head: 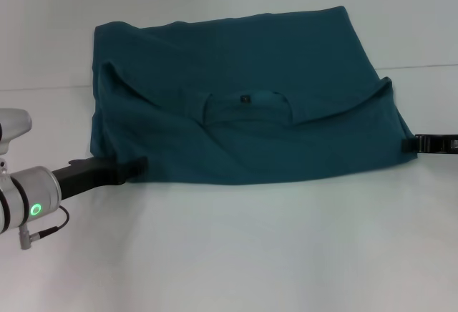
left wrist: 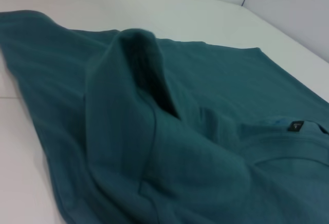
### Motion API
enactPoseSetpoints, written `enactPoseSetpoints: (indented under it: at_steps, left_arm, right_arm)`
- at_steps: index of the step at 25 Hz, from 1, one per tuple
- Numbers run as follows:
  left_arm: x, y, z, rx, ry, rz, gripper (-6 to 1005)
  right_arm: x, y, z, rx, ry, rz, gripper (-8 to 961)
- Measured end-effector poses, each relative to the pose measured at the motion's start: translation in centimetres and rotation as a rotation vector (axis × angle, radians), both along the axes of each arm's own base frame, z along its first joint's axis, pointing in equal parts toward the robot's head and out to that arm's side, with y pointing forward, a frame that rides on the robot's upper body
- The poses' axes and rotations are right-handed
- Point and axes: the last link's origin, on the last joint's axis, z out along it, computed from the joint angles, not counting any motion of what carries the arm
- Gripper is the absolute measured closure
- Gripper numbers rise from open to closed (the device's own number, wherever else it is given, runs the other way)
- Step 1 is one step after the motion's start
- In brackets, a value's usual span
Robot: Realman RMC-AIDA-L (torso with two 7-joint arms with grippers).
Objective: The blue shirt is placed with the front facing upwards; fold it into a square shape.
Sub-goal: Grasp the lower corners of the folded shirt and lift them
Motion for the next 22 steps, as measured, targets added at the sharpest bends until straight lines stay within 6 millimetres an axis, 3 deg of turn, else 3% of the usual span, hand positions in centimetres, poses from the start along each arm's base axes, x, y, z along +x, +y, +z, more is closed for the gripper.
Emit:
enactPoseSetpoints:
  at_steps: [15,22]
  left_arm:
    - [-0.57,0.11,0.12,0.018,0.037,0.011,340]
    - [-0.69,0.31,0.1,0.019,0.064,0.015,613]
  right_arm:
    - [-0.03,0.01,-0.08,0.0,0.0,0.0,924]
    - [-0.06,-0.03,-0.19,-0.002,0.003,0.0,923]
